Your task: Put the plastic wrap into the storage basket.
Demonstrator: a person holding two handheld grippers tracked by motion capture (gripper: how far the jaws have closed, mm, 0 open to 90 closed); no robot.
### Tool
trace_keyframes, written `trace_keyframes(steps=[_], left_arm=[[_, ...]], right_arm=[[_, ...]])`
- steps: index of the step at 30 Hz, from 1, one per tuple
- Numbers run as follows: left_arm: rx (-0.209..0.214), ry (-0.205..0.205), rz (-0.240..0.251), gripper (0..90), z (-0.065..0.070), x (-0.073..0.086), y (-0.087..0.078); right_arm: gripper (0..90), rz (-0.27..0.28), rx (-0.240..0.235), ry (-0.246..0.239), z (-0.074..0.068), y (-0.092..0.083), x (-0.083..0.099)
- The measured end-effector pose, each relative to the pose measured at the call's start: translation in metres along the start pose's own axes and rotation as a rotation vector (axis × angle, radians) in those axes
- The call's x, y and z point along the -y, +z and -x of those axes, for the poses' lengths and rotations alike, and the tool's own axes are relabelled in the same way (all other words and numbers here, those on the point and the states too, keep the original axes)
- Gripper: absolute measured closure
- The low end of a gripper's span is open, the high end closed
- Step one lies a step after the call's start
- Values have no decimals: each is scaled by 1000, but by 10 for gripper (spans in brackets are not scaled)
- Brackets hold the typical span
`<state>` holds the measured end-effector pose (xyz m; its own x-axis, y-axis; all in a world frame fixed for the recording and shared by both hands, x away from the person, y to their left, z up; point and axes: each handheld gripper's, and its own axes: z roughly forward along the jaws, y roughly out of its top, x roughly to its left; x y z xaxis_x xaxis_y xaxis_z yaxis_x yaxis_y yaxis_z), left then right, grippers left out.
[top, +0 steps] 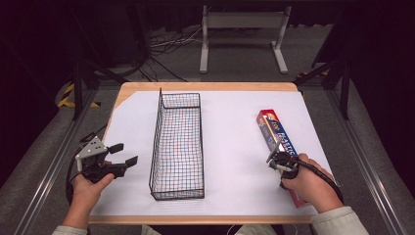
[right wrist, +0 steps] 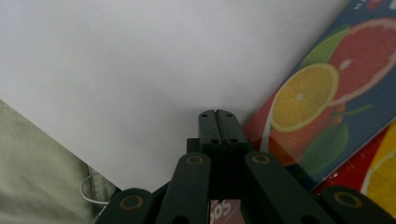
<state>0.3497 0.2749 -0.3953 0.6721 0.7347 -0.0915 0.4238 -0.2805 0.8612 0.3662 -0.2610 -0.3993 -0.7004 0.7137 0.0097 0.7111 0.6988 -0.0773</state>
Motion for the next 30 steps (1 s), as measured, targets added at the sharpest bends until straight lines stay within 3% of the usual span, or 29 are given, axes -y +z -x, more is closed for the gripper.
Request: trace_keyframes(steps=[6,9,12,16,17,19,23,25,28,30], left_arm=[[0,2,0,250,0,0,0],[-1,0,2,250,-1,0,0],[-1,-1,-1,249,-1,0,1],[-2,1,-1,248,-1,0,1],[-3,1,2,248,-1,0,1],[-2,2,3,248,-1,0,1],[-3,-3,4,248,-1,0,2],[-7,-3,3,248,-2,1,1],[-8,-7,5,248,-2,1,1],[-8,-11,11,248,-3,1,1]], right_arm=[[900,69,-52,-18,-3,-1,2],[851,178,-103,-14,-6,-10,6],[773,332,-146,-25,-9,-24,12],[610,468,-114,-30,-9,-38,18],[590,524,-109,-21,-8,-43,21],[571,540,-113,-19,-8,-45,22],[519,676,-99,18,-8,-58,29],[472,751,-74,17,-7,-64,32],[406,799,-42,31,-4,-69,33],[379,864,-1,43,-2,-73,36]])
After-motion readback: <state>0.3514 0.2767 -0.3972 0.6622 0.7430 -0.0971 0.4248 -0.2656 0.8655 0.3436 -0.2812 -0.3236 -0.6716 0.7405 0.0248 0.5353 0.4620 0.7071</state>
